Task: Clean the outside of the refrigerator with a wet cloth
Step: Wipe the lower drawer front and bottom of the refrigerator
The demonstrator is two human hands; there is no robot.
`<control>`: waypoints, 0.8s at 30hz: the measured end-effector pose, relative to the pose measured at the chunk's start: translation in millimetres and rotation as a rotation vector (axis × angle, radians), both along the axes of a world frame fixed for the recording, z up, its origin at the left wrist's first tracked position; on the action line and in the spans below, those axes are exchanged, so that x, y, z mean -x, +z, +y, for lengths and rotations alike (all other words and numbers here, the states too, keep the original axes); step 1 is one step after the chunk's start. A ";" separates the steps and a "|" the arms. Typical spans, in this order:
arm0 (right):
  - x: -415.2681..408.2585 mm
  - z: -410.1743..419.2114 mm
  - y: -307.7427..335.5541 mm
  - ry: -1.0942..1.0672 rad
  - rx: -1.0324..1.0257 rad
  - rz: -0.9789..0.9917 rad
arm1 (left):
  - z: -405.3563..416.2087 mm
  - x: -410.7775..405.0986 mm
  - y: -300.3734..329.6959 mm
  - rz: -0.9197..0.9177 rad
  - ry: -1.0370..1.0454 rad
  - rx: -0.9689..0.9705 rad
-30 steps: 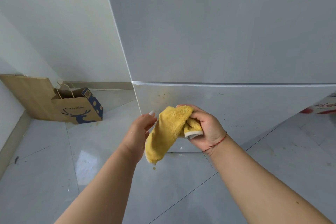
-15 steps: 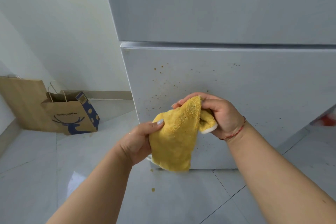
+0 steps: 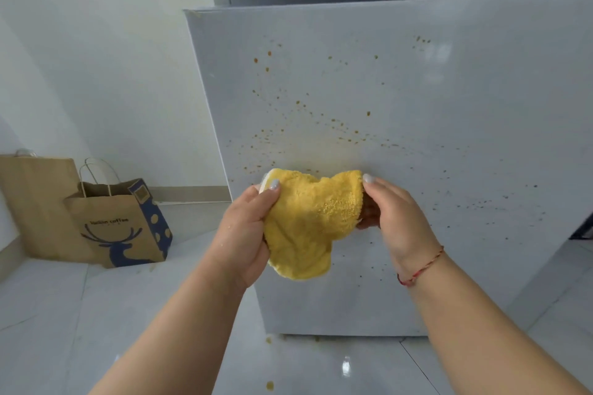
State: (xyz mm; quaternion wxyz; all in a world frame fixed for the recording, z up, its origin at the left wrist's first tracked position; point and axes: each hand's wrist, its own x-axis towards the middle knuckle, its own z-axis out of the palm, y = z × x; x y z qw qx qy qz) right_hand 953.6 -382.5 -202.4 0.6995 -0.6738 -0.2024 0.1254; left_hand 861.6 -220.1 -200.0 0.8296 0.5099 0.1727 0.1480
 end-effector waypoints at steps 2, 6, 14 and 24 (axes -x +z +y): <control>6.1 -1.3 -8.1 0.138 -0.166 0.101 | -5.4 0.5 -0.5 -0.025 0.014 0.001; 13.3 -7.3 -9.0 0.136 -0.159 -0.005 | -7.9 3.6 8.2 -0.049 0.003 -0.051; 8.0 -30.1 18.2 -0.122 0.377 -0.578 | 4.4 8.3 24.8 -0.073 0.020 -0.394; 0.2 -42.9 57.6 -0.474 0.388 -0.627 | -23.5 1.7 66.4 0.046 0.024 -1.067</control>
